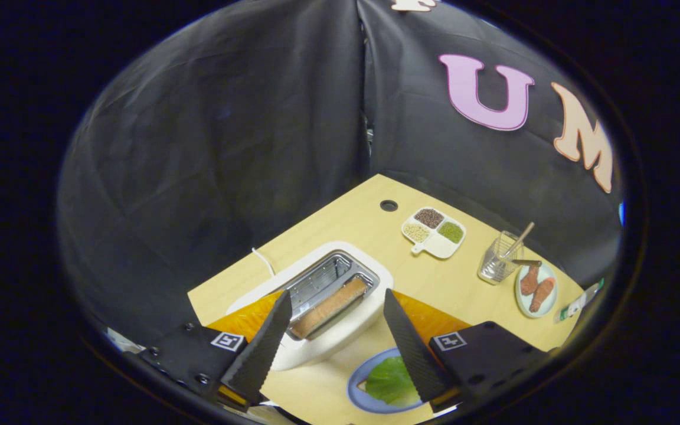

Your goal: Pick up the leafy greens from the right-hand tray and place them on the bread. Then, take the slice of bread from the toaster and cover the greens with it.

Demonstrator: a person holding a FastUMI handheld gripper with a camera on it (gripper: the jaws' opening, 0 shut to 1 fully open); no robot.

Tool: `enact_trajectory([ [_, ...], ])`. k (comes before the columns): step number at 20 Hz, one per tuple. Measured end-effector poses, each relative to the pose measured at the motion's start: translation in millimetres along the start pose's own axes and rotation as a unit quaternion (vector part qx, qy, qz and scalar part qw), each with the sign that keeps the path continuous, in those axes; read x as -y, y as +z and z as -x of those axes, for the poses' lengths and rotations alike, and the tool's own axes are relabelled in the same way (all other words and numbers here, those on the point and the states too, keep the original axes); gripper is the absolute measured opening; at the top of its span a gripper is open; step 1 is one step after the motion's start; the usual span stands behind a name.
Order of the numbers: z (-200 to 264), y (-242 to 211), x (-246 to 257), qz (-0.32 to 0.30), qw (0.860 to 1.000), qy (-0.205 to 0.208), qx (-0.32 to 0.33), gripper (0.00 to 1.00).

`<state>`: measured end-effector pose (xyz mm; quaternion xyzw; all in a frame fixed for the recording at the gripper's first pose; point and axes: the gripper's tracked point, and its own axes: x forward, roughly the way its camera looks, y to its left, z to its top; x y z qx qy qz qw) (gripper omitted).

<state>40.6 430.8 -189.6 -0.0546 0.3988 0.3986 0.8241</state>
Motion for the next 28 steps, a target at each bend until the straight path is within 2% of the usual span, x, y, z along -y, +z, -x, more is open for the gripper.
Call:
enact_trajectory([
  [3, -15.4, -3.0, 3.6, -0.016, 1.0, -0.008, -0.015, 1.0],
  [11, -35.7, -10.0, -0.2, -0.08, 0.995, -0.001, -0.051, 0.73],
  [14, -34.5, -7.8, -2.7, -0.082, 0.996, 0.0, -0.045, 0.45],
  [18, -31.2, -11.9, -7.4, -0.066, 0.997, 0.009, -0.047, 0.25],
  [20, -28.3, -11.5, -5.6, -0.074, 0.996, 0.008, -0.039, 0.09],
  [28, 3.8, -5.3, 0.1, -0.092, 0.995, 0.024, -0.007, 0.09],
])
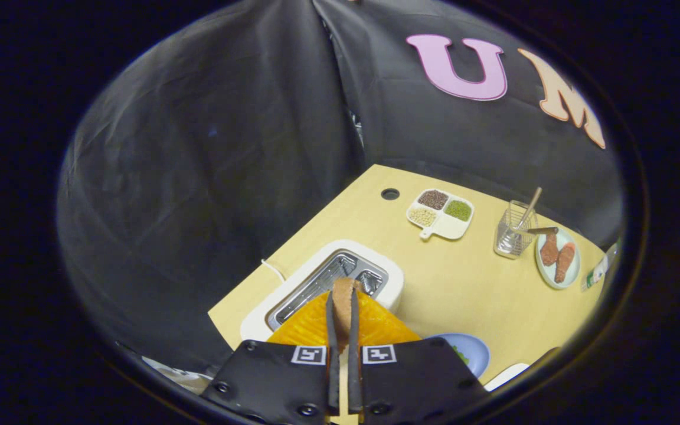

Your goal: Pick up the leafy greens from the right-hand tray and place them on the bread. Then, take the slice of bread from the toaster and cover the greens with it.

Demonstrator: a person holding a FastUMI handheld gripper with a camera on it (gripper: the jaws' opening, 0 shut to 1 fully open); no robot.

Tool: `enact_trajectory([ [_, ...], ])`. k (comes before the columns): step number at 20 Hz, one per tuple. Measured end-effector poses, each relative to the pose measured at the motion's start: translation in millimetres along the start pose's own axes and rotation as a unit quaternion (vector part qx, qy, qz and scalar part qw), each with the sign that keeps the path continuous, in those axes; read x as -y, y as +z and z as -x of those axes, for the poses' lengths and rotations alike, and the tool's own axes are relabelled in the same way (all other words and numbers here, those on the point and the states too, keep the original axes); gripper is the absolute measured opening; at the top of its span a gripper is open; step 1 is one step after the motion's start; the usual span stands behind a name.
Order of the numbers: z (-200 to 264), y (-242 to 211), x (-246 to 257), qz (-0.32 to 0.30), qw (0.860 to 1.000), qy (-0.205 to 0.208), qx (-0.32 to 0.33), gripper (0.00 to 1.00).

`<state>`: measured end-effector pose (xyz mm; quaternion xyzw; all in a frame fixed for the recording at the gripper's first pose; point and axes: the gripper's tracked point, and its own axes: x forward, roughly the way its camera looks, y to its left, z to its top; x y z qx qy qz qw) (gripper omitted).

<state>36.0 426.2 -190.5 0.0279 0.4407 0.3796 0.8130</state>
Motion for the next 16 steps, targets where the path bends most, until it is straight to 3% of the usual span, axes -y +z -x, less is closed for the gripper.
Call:
enact_trajectory([
  [11, 56.3, 10.8, 38.7, -0.078, 0.995, 0.016, 0.058, 0.09],
  [16, 73.6, 2.2, 60.8, -0.073, 0.995, -0.002, 0.072, 0.08],
])
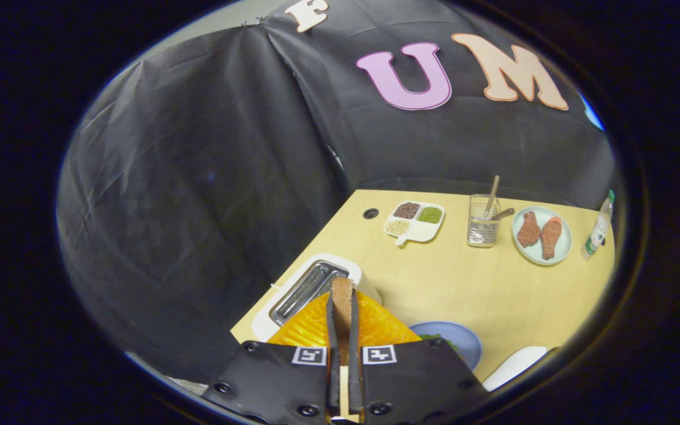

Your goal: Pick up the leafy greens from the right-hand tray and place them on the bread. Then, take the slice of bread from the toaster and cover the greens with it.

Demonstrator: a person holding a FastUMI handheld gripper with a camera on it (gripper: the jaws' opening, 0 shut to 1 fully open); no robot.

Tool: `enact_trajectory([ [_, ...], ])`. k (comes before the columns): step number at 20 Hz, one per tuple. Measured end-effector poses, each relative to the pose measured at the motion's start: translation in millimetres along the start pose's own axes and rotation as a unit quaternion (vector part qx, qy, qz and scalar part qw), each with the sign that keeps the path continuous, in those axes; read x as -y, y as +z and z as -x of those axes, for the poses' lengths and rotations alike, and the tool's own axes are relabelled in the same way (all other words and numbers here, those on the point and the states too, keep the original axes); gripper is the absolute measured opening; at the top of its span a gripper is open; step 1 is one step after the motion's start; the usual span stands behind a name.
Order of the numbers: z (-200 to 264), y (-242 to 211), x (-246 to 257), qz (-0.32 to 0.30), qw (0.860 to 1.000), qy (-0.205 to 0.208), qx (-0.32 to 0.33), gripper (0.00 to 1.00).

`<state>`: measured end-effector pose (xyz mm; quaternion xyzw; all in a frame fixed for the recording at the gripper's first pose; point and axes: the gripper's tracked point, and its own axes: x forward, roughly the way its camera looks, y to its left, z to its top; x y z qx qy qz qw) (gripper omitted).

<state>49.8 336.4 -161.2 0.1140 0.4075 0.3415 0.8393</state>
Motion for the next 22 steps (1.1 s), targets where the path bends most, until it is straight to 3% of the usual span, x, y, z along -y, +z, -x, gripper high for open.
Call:
enact_trajectory([
  [12, 7.8, -63.7, 60.7, -0.06, 0.998, -0.013, -0.022, 0.08],
  [22, -7.7, -105.5, 83.2, -0.117, 0.992, 0.004, -0.048, 0.08],
])
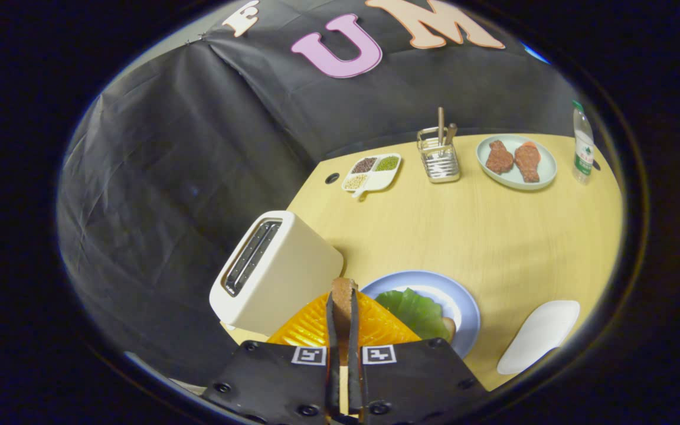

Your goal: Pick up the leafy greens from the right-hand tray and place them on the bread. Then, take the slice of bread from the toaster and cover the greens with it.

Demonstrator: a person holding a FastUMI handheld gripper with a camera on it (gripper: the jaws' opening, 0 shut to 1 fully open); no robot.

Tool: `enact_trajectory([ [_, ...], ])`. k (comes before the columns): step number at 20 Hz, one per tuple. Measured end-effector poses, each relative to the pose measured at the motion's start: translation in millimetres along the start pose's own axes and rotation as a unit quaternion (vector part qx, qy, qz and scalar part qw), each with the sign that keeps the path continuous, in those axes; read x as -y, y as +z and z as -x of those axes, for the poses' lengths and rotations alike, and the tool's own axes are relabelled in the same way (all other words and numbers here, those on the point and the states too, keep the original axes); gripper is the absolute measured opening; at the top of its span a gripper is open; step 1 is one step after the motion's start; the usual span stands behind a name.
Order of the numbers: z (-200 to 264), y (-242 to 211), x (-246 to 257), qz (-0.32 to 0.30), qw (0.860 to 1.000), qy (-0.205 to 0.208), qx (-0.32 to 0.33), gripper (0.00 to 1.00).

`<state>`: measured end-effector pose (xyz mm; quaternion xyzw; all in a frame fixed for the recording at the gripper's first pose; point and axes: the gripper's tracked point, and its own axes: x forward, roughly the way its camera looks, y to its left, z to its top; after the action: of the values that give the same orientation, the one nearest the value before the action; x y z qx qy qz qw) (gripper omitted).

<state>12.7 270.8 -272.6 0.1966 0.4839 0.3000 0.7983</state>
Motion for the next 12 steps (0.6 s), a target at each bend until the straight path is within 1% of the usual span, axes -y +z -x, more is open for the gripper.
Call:
enact_trajectory([
  [1, -1.2, -3.4, 4.3, -0.005, 1.0, -0.002, -0.004, 0.08],
  [8, -3.0, -22.6, 45.6, -0.016, 0.999, -0.035, -0.022, 0.17],
  [12, -6.3, -30.1, 65.8, -0.003, 0.998, -0.06, -0.028, 0.22],
])
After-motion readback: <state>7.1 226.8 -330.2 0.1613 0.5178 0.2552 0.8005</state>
